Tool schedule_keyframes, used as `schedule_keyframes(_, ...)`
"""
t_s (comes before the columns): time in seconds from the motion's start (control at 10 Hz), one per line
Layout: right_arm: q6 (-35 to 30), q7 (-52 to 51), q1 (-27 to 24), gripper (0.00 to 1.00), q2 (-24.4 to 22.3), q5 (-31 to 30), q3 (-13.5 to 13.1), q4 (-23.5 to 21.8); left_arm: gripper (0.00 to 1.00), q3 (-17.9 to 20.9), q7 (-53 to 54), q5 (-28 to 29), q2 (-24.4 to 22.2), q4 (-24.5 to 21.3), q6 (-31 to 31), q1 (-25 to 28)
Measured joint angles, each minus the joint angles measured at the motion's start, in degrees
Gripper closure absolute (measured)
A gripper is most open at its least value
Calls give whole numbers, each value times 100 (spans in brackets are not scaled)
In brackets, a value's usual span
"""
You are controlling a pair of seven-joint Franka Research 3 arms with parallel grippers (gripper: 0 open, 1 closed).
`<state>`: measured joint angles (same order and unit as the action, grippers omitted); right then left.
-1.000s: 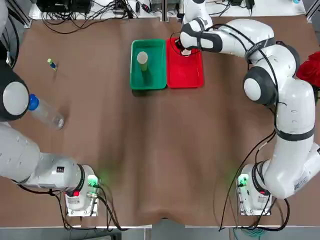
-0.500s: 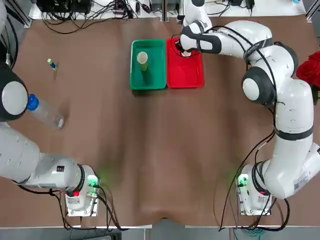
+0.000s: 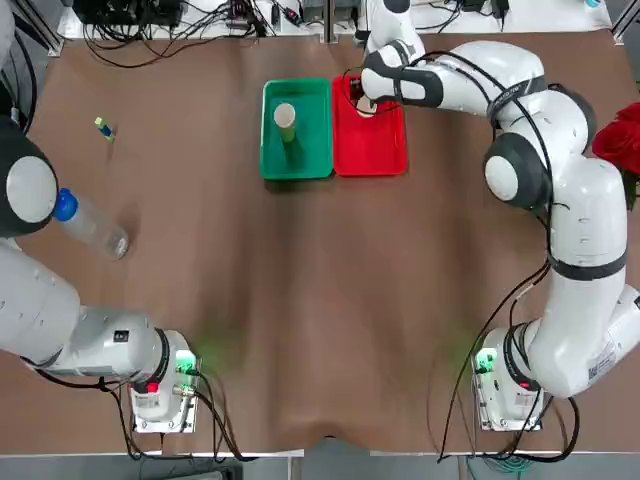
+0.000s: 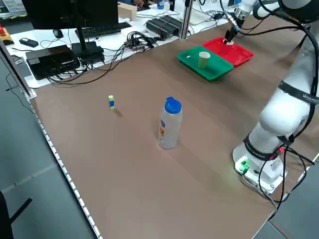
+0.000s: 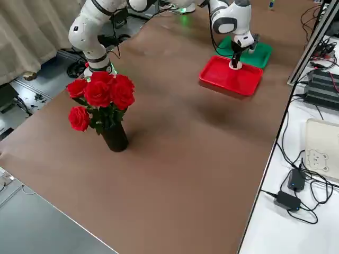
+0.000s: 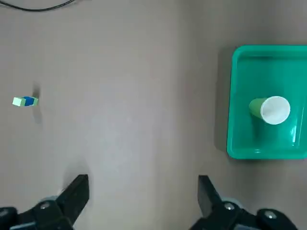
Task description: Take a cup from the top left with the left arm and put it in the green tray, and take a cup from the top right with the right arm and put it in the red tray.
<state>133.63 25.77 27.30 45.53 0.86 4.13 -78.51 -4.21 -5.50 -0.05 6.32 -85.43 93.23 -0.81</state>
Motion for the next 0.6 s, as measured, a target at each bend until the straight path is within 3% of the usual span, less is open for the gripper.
schedule_keyframes(0.3,-381,-2,-175,18,-70,3,-2,93,0,7,0,0,0,17,0,7)
schedule_keyframes(0.4,-691,2,-237,14,-189,5,0,155,0,4,0,0,0,19,0,7)
schedule_keyframes(0.5,-1037,-22,-349,1,-390,5,2,196,0,2,-1,0,0,22,0,7)
schedule_keyframes(0.6,-1381,-172,-483,0,-645,5,4,225,0,3,-1,0,0,24,0,7)
